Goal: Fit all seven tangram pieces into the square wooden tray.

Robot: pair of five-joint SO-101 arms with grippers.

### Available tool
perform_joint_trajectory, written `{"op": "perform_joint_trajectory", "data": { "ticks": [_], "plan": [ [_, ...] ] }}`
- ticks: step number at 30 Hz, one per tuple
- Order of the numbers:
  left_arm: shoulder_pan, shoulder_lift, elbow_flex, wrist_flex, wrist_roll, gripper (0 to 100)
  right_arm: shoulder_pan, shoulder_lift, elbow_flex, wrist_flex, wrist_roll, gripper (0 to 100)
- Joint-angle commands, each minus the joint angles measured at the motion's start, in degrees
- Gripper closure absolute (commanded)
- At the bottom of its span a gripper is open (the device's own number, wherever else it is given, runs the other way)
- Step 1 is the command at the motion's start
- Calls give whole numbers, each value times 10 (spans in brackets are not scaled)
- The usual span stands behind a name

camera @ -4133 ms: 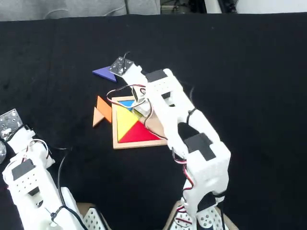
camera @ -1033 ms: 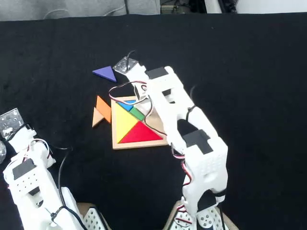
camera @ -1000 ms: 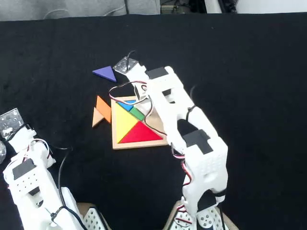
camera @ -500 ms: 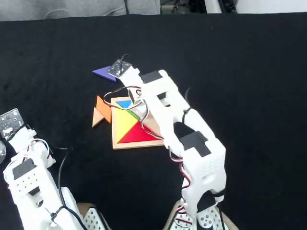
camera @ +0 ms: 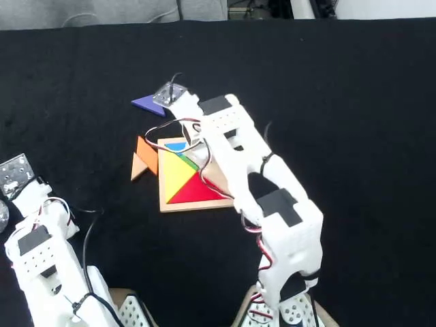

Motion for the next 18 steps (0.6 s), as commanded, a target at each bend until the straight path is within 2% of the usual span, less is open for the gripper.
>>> {"op": "perform_joint_trajectory", "data": {
  "ticks": [1, 5, 9, 14, 16, 18],
  "plan": [
    [7, -9, -16, -9, 2, 928, 37, -21, -29, -11, -6, 987],
    [15, -9, -16, -9, 2, 927, 44, -47, -30, 8, -28, 988],
    [24, -9, -19, -7, 4, 927, 43, -160, 11, 9, -56, 988],
    [67, -9, -40, 40, 73, 927, 43, -335, 179, -45, -69, 987],
    [69, -9, -41, 47, 68, 927, 46, -400, 268, -91, -70, 987],
    [73, -9, -36, 51, 30, 927, 55, -453, 359, -145, -70, 987]
  ]
}}
